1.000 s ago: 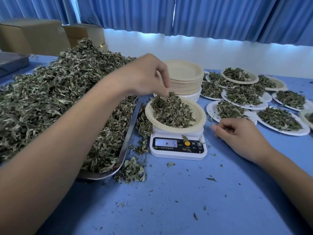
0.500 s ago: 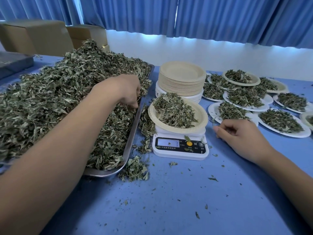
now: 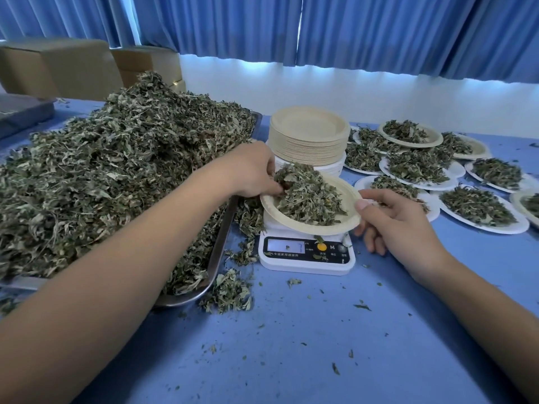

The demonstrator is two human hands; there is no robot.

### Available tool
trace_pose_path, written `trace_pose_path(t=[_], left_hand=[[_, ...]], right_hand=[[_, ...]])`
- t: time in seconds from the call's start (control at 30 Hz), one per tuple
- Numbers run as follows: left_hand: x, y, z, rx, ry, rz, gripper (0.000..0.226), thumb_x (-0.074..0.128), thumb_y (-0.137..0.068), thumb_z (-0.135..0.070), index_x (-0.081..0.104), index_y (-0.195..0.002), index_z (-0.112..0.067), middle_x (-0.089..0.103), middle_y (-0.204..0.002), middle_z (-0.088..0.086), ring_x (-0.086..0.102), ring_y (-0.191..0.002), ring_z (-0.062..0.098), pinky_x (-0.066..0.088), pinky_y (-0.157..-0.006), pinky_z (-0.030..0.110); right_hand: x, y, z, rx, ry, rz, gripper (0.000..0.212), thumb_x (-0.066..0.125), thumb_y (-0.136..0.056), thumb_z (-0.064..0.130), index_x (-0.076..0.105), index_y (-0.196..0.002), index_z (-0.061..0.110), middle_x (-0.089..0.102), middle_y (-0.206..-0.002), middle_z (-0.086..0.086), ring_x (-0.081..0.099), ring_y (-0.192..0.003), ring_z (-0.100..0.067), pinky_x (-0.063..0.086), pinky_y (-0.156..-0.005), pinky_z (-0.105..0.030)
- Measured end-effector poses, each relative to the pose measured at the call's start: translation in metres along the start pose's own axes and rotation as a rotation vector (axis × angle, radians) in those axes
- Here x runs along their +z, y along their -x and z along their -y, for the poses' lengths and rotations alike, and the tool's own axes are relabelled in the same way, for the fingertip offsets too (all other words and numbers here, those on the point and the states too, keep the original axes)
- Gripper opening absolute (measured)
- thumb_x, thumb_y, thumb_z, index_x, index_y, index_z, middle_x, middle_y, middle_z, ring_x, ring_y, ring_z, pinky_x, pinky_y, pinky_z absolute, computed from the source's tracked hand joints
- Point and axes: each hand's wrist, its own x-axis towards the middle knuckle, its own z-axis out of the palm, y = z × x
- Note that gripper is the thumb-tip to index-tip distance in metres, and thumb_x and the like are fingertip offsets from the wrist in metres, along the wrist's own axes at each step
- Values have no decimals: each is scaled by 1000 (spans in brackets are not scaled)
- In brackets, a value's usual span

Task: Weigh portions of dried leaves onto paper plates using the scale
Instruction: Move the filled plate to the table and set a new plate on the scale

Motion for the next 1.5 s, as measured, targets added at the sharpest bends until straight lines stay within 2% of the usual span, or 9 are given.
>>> trace_pose_path(t=[0.17,0.4,0.6,0.7,0.8,0.9,1.07,1.33,1.5], left_hand=[[7,5,-18,25,138,-8,69,75,-84,-23,48,-148,-24,62,-134,10,65,-105,22,46,-83,27],[21,-3,-59,137,312,1,66,66,-88,-10,48,-149,-28,51,-150,-4,54,-126,15,36,-99,18],[26,-42,-115,197,372,-41,44,64,-87,-14,68,-128,-26,72,-81,-5,57,-76,20,38,-59,24],[35,-72,-151,224,340,-36,53,62,-87,-18,56,-139,-21,72,-107,8,66,-97,28,40,-60,23],[51,-111,-188,203,304,-31,12,63,-87,-20,57,-93,-11,57,-80,5,56,-71,22,38,-60,31],[66,-153,-227,177,309,-29,35,65,-87,-17,41,-63,-14,34,-58,1,34,-54,17,25,-50,30],[94,-209,-285,201,253,39,27,68,-87,-17,46,-73,-10,40,-58,1,41,-52,17,32,-50,30],[132,-250,-322,234,189,-31,23,66,-89,-15,54,-70,-12,52,-63,2,53,-57,19,37,-49,29],[118,-248,-301,350,241,-148,13,62,-95,-16,59,-83,-11,56,-84,2,53,-76,20,44,-68,31]], right_hand=[[-5,0,8,106,-82,-64,28,63,-99,8,60,-126,15,62,-59,-12,55,-44,-18,41,-40,-29],[-44,-10,22,192,-78,-157,16,59,-98,-1,67,-111,0,56,-68,-20,50,-39,-14,41,-40,-26],[-111,-33,23,254,0,-279,14,63,-97,2,68,-110,0,55,-51,-10,47,-37,-13,40,-37,-22],[-154,-51,19,267,86,-346,9,67,-96,5,68,-105,5,56,-43,-7,46,-33,-13,38,-34,-21],[-197,-72,7,274,197,-414,14,69,-94,7,71,-108,5,56,-42,-5,48,-36,-15,38,-38,-22],[-236,-90,-10,293,372,-469,11,72,-91,10,74,-100,6,59,-54,-9,46,-32,-12,34,-40,-21],[-293,-114,-36,326,632,-514,9,73,-90,14,74,-81,15,70,-74,-11,55,-56,-20,42,-54,-27],[-334,-146,-61,433,928,-453,24,73,-89,19,78,-98,-3,73,-97,-25,69,-88,-38,60,-79,-45],[-305,-150,-50,155,1015,-517,19,61,-96,26,72,-105,14,73,-94,-9,65,-74,-32,57,-72,-39]])
